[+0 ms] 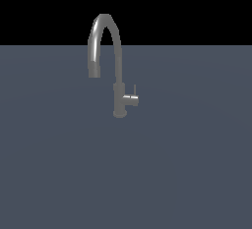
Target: Turn on the faucet by rotating a designated handle.
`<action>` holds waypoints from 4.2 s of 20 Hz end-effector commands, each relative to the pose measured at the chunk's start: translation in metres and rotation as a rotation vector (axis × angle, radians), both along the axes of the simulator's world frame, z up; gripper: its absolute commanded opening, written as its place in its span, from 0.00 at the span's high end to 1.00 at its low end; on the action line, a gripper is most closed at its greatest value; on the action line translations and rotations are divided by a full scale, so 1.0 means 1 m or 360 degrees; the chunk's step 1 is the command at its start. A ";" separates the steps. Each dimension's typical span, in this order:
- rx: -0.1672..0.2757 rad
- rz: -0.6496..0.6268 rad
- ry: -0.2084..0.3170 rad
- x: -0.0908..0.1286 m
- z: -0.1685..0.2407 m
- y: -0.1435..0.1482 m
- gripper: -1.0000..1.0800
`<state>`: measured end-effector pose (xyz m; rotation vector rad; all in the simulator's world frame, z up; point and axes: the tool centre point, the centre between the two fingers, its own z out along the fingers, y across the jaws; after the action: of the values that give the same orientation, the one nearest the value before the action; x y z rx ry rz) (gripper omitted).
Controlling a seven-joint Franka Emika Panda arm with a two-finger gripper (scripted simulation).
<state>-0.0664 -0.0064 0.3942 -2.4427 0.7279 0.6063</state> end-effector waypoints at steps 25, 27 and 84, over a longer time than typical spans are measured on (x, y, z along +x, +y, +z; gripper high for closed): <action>0.0879 -0.0892 0.0677 0.133 -0.160 -0.038 1.00; 0.0952 -0.0968 0.0735 0.139 -0.176 -0.040 1.00; 0.1297 -0.1322 0.0999 0.083 -0.263 -0.019 1.00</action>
<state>0.0299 -0.0284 0.1432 -1.0601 1.2898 1.0219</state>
